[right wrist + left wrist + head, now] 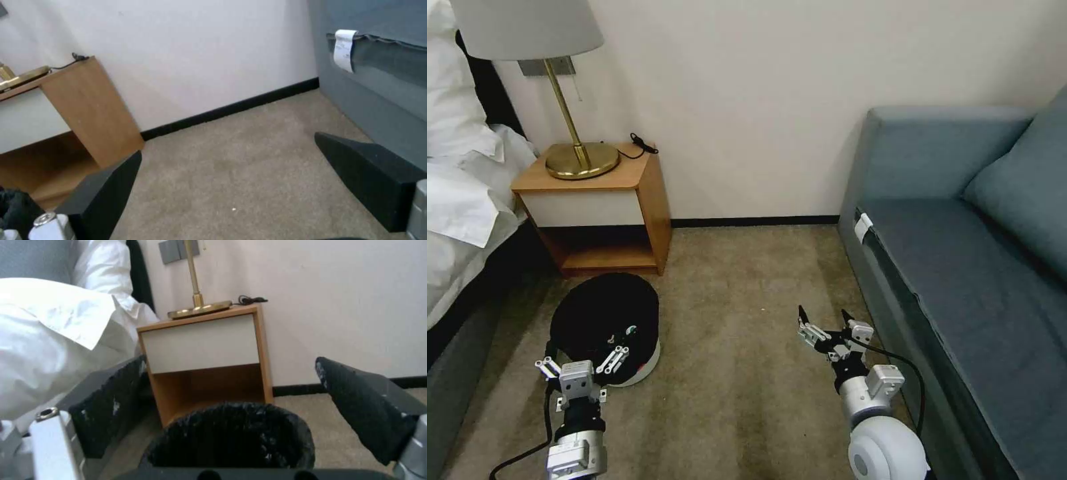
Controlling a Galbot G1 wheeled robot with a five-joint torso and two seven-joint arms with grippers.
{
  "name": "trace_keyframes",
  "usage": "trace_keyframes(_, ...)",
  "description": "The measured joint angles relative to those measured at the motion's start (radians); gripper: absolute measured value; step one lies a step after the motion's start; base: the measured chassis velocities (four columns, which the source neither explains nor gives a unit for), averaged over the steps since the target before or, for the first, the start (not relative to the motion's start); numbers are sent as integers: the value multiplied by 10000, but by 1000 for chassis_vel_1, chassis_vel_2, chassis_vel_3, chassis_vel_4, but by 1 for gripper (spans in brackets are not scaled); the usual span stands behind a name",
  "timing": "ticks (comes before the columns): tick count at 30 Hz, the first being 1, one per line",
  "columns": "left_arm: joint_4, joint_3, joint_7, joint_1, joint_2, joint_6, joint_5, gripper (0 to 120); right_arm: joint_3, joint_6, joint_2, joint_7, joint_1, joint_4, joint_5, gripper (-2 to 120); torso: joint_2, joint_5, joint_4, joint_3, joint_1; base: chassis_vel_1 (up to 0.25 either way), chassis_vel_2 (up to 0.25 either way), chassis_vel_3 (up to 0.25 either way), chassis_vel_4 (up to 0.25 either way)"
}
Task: Pick up the trash bin, then pick up the garbage on the floor and place it into the trash bin.
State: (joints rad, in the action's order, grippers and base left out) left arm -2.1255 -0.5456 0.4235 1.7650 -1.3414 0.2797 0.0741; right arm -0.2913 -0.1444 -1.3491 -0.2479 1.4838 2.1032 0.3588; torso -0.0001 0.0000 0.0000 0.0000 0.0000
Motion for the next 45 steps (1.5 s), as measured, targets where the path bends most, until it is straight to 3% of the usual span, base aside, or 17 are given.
trace_keyframes(45, 2, -19, 16, 0, -6, -19, -26, 100, 41, -10, 33, 20, -37, -12, 30, 100, 0, 0, 0, 0, 0, 0, 0, 0, 0)
